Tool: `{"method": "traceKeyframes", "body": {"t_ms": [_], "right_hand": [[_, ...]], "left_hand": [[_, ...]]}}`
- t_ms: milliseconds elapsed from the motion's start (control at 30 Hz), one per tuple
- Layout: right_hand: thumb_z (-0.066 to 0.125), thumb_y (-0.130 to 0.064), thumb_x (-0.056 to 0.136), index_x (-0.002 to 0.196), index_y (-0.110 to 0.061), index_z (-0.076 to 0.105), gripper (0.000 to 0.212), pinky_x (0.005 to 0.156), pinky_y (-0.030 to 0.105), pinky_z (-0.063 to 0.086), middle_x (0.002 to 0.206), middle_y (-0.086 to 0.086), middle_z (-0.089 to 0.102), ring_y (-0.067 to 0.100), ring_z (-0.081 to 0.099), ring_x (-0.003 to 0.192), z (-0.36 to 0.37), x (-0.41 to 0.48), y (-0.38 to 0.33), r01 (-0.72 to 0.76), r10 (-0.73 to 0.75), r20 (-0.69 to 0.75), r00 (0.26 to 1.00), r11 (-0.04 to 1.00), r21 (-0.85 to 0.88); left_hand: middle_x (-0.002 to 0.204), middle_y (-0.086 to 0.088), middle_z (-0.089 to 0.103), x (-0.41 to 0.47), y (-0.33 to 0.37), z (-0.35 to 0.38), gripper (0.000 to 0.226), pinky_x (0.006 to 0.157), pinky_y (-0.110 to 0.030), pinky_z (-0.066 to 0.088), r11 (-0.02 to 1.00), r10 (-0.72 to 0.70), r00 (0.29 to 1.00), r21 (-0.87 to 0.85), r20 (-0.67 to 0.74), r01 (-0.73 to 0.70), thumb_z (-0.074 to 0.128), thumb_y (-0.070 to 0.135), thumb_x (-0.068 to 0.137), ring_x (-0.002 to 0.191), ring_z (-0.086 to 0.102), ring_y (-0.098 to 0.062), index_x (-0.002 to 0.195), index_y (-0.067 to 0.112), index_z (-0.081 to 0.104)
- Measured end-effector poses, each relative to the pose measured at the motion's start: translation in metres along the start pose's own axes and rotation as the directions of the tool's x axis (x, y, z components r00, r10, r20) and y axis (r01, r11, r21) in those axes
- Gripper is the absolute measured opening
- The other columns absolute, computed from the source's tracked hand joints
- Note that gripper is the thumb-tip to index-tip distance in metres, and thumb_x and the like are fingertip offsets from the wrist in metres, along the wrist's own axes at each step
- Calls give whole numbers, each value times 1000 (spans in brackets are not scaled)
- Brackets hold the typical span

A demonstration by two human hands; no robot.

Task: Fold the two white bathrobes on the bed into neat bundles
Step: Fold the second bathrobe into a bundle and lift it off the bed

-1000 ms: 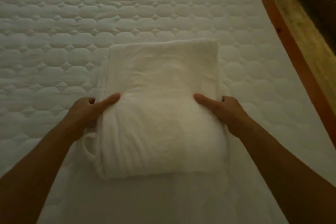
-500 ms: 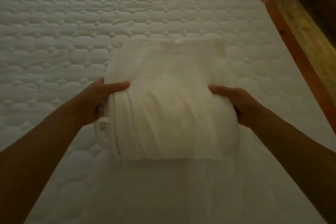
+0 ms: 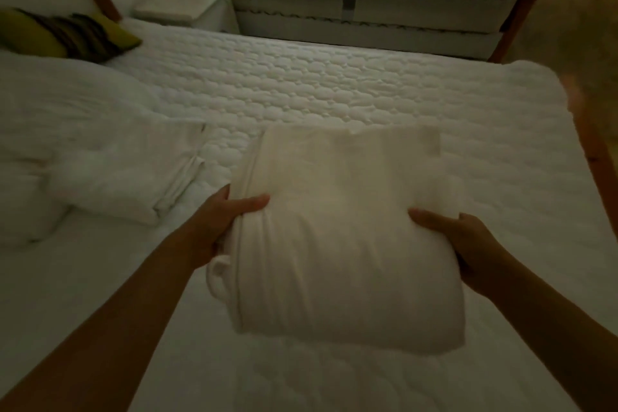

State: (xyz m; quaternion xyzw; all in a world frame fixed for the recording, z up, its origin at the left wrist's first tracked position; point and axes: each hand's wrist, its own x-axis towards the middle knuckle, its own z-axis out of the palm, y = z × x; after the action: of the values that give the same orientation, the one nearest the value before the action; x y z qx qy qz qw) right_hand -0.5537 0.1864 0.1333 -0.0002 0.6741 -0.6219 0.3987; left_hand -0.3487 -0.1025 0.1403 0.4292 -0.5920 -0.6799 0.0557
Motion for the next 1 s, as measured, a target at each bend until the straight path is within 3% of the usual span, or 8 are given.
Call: {"method": "traceKeyframes", "body": {"t_ms": [133, 300, 467, 600, 700, 833, 900, 1000], "right_hand": [[88, -26, 67, 107, -10, 70, 47, 63, 41, 62, 93, 7, 80, 28, 77, 79, 56, -38, -8, 7, -6, 17, 1000, 997, -74], [91, -28, 67, 109, -12, 68, 50, 68, 44, 63, 100, 8, 77, 31, 75, 86, 124, -56, -10, -33, 37, 26, 999, 988, -150], [91, -34, 65, 113, -13, 66, 58, 75, 54, 62, 101, 10, 77, 35, 75, 88, 213, -54, -5, -37, 50, 59, 997, 976, -214], [96, -45, 50, 111, -15, 68, 74, 73, 57, 62, 99, 9, 78, 35, 76, 85, 300, -50, 2, -36, 49, 58, 997, 976, -217], [93, -47, 38, 108, -12, 69, 83, 69, 52, 63, 95, 9, 79, 33, 77, 82, 366, -35, 13, -62, 64, 2, 998, 981, -182], [89, -30, 63, 118, -6, 67, 65, 78, 51, 60, 99, 12, 78, 35, 76, 86, 450, 1, 31, -96, 91, -49, 995, 989, -115], [87, -29, 65, 120, -7, 66, 63, 82, 53, 60, 102, 11, 78, 36, 75, 91, 483, 25, 34, -104, 95, -87, 992, 990, -99], [86, -27, 67, 117, -9, 68, 56, 73, 46, 62, 102, 9, 78, 33, 76, 89, 524, 64, 27, -77, 68, -122, 990, 994, -77]], "left_hand": [[113, -5, 76, -55, -2, -56, 65, 82, -41, 59, 999, -18, 996, -48, -86, 13, 89, 39, 61, 101, 73, -26, 119, 23, 65], [113, -5, 73, -87, -10, -119, 42, 76, -37, 58, 993, -63, 991, -105, -121, 51, 81, 28, 80, 100, 71, -26, 117, 23, 63], [116, -5, 73, -84, -18, -207, 55, 76, -37, 59, 988, -87, 984, -137, -155, 66, 84, 30, 77, 99, 73, -24, 125, 19, 61], [114, 0, 72, -53, -16, -292, 50, 70, -30, 57, 990, -79, 990, -122, -117, 65, 82, 28, 80, 98, 71, -19, 123, 23, 59], [116, 3, 70, -9, -14, -359, 52, 75, -31, 56, 993, -66, 996, -99, -65, 59, 83, 27, 80, 103, 69, -17, 125, 25, 58], [116, 4, 71, 57, -7, -447, 52, 79, -31, 56, 996, -81, 996, -26, -31, 80, 86, 30, 76, 104, 69, -15, 122, 26, 62], [112, 5, 74, 94, 6, -479, 48, 82, -31, 57, 998, -70, 997, 4, -11, 70, 87, 30, 75, 105, 70, -16, 117, 26, 65], [113, 3, 75, 147, 27, -513, 56, 86, -33, 57, 997, -31, 999, 64, 12, 30, 89, 30, 73, 105, 71, -18, 124, 21, 66]]}}
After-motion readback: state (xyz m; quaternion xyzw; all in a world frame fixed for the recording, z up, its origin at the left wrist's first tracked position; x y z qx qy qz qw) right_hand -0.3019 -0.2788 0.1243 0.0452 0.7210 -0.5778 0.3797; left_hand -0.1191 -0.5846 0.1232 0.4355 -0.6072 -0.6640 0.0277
